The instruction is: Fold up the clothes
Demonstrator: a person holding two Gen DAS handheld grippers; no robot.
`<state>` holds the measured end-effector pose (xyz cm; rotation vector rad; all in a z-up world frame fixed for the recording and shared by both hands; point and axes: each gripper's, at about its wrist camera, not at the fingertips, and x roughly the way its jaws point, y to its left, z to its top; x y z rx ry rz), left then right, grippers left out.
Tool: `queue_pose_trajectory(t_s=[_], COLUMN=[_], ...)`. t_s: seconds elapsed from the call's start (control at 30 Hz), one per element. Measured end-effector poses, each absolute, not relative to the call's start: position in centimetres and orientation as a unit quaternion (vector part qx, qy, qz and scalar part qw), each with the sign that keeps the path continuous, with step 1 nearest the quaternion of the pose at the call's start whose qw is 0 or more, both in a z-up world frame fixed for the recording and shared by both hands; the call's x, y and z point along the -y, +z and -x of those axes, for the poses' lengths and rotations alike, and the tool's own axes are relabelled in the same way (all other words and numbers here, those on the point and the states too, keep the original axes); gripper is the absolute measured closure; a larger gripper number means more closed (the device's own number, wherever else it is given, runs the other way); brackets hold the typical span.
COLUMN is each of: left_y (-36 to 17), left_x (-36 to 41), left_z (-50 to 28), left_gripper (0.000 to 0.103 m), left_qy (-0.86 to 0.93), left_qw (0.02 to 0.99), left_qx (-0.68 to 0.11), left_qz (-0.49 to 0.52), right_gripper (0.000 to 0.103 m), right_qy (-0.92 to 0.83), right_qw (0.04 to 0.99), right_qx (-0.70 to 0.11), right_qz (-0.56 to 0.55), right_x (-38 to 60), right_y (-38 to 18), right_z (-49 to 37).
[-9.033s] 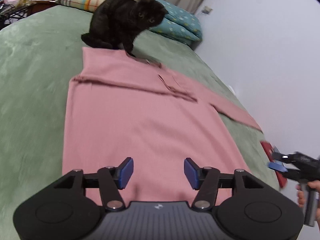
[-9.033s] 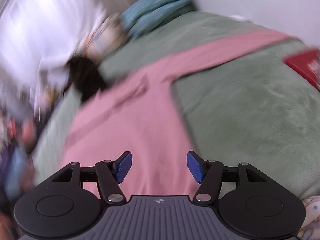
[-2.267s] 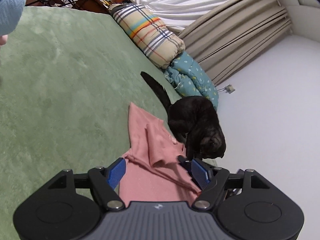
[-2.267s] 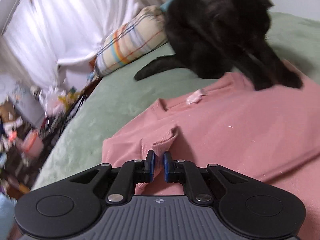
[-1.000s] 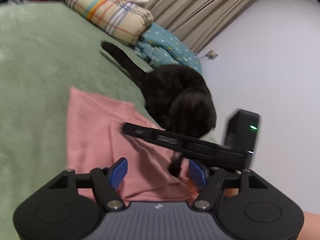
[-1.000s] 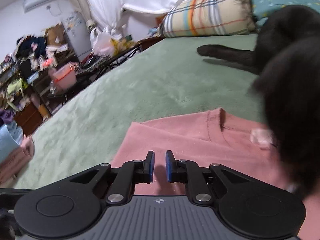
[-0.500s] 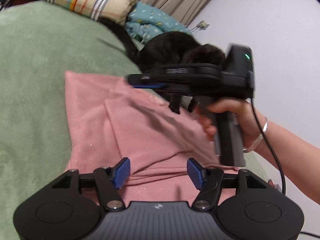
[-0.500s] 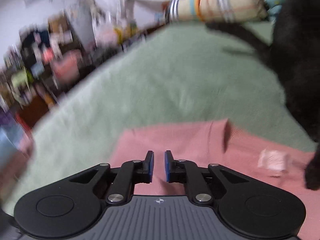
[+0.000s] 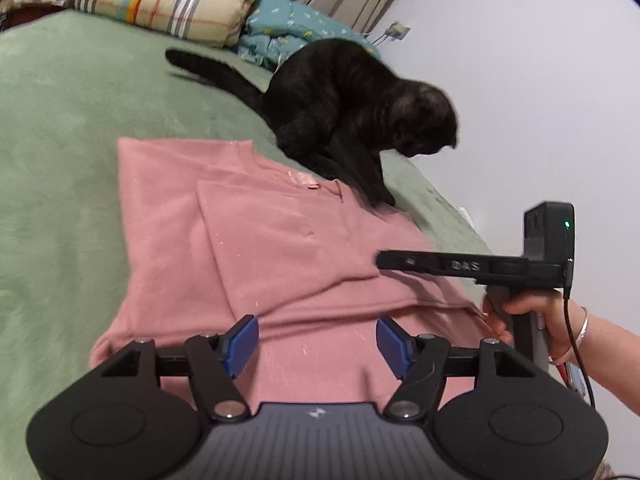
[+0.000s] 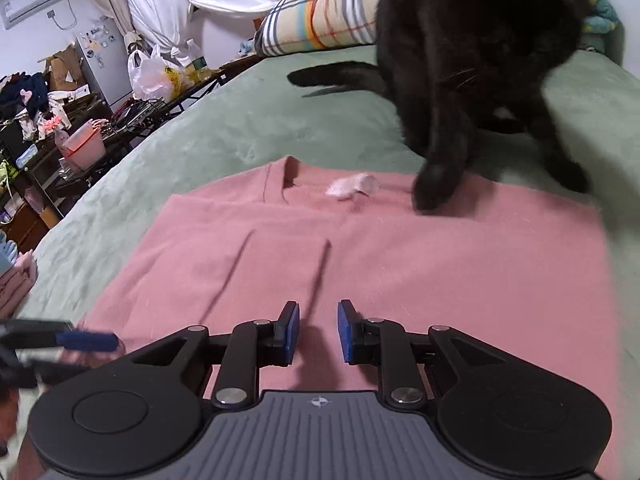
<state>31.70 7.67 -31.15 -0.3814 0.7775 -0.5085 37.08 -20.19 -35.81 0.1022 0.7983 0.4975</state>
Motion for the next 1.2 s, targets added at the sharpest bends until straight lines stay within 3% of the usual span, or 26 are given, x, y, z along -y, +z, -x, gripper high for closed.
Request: queue_pose_trajectory(t_s=[0.07,0.6,0.87,1.0,1.2], left_y=[-30.4,-29.1,-29.8,-29.9,-30.8], left_x=[-7.5,-4.0,-8.2,-10.6,-14.0], left_z=[-30.8,-28.4,-23.2,-18.6,-13.7], left_gripper=[0.037,0.034,0.034,0.034,0.034], left_qy=[-0.247,-0.227,-0.191,-0.187,-0.186], left_qw=[0.877,0.883,0.863,0.843,0.808], left_qx=[-0.366,-0.381,-0.429,-0.445,-0.463], left_qz=[0.187,0.154,0.186,0.235,0.312], right_gripper=[0.068,0.069,0.068,0.057,0.057], right_qy=[0.224,0.117,0.109,0.121,0.149], right_qw=[0.899,0.908,0.889,0.866,0.804], right_qx=[-0.374,-0.395,-0.426,-0.447,-0.472], right_qz=[-0.047,-0.082,-0.126,-0.188,-0.331], right_x=[22.2,31.3,36.0,37.5,41.4], right_y=[-35.2,-34.7,-36.4,-36.5,-37.8], right_z=[-34.8,-29.4,-22.2,-16.6,-9.1])
